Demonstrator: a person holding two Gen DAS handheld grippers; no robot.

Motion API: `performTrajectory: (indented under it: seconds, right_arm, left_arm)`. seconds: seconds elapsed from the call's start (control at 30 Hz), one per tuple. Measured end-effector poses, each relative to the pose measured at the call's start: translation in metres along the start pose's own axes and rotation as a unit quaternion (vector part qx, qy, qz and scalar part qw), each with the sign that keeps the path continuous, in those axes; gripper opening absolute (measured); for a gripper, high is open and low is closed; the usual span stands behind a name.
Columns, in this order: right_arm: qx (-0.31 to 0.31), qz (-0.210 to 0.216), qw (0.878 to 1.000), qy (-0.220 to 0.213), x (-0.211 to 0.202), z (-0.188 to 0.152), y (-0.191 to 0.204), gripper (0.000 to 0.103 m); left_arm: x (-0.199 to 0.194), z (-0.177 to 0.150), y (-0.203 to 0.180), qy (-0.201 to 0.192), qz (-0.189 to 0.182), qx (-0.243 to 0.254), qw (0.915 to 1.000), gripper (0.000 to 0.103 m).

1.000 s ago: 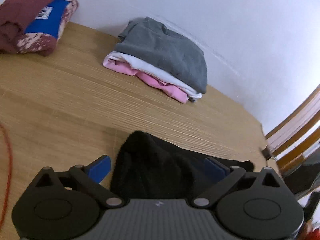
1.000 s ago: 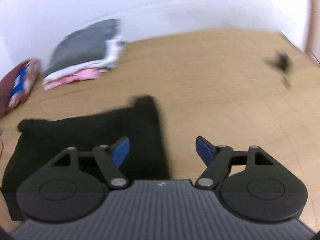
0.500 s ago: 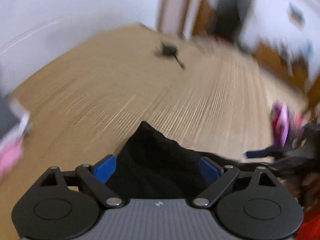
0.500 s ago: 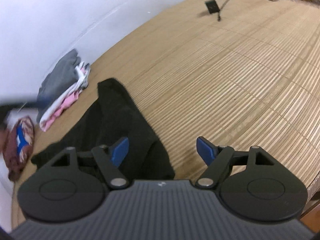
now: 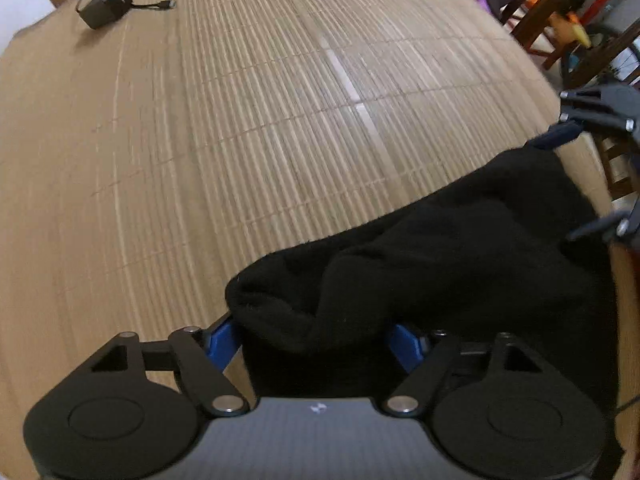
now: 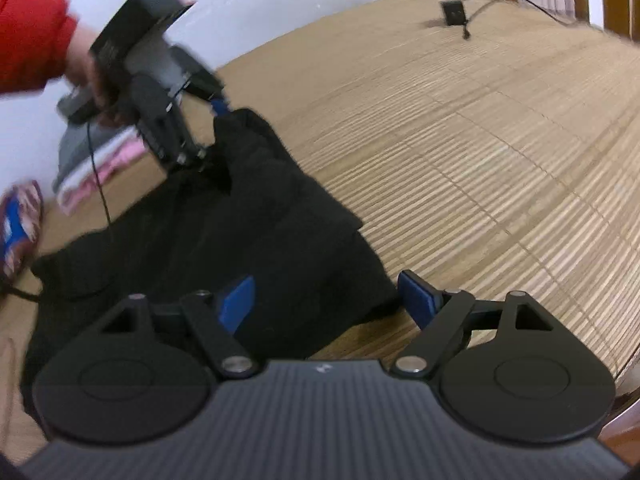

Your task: Fold clothes

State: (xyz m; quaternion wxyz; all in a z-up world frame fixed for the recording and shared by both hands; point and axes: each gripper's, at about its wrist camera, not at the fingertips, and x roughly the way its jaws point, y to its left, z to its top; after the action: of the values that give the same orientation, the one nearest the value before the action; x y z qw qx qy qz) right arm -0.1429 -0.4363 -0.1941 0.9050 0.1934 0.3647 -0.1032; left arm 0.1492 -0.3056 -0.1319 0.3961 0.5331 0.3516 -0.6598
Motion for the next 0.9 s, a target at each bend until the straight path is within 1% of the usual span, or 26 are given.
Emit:
performTrajectory:
  seconds: [0.03,0.07,0.1,0.17,0.23,0.3,0.37,0.43,0.5,0.57,0.6,0.67,0.73,0.83,0.9]
  right_arm:
    - [-0.020,-0.017,1.000,-0.001,0.001,-0.001,0.006,0.070]
    - [-0.039,-0.031,0.999,-0.002,0.002,-0.002,0.013,0.034]
    - [-0.051,-0.033,0.998,-0.001,0.003,-0.002,0.021,0.022]
    - [-0.070,-0.049,0.996,-0.003,0.002,-0.001,0.035,0.020]
    - [-0.072,-0.066,0.995,-0.015,-0.002,0.001,0.042,0.019]
    - [-0.079,-0.084,0.993,-0.034,-0.014,0.002,0.050,0.019]
    - [-0.124,-0.098,0.985,-0.063,-0.035,0.000,0.072,0.020]
    - [-0.169,-0.092,0.977,-0.091,-0.060,-0.002,0.099,0.020]
    - [-0.220,-0.071,0.966,-0.114,-0.086,-0.003,0.128,0.020]
    - [-0.280,-0.059,0.950,-0.127,-0.104,-0.006,0.156,0.020]
    - [-0.304,-0.045,0.943,-0.126,-0.111,-0.006,0.171,0.020]
    - [-0.332,-0.004,0.937,-0.113,-0.119,-0.006,0.197,0.020]
    - [-0.360,0.036,0.927,-0.098,-0.120,-0.008,0.224,0.020]
    - [-0.405,0.087,0.907,-0.071,-0.111,-0.017,0.267,0.020]
    - [-0.439,0.107,0.890,-0.053,-0.097,-0.023,0.292,0.020]
  left_arm:
    - [-0.002,-0.002,0.003,-0.005,-0.024,-0.009,0.9997,0.043]
    - [-0.006,-0.007,0.001,-0.017,-0.036,-0.017,0.9991,0.033]
    - [-0.012,-0.013,-0.008,-0.030,-0.017,-0.014,0.9993,0.030]
    - [-0.022,-0.026,-0.027,-0.053,0.024,0.004,0.9983,0.025]
    - [-0.037,-0.041,-0.040,-0.078,0.047,0.001,0.9958,0.023]
    - [-0.062,-0.061,-0.056,-0.118,0.059,-0.005,0.9912,0.023]
    - [-0.090,-0.086,-0.074,-0.153,0.077,-0.009,0.9852,0.023]
    - [-0.120,-0.114,-0.094,-0.182,0.098,-0.014,0.9782,0.023]
    - [-0.147,-0.152,-0.120,-0.195,0.125,-0.009,0.9728,0.023]
    - [-0.164,-0.194,-0.139,-0.201,0.146,-0.011,0.9686,0.023]
    - [-0.169,-0.214,-0.146,-0.204,0.154,-0.018,0.9667,0.023]
    - [-0.168,-0.250,-0.156,-0.206,0.171,-0.038,0.9627,0.023]
    - [-0.164,-0.283,-0.164,-0.202,0.187,-0.055,0.9598,0.022]
    - [-0.163,-0.319,-0.165,-0.188,0.204,-0.076,0.9577,0.020]
    - [-0.153,-0.336,-0.160,-0.184,0.209,-0.098,0.9556,0.019]
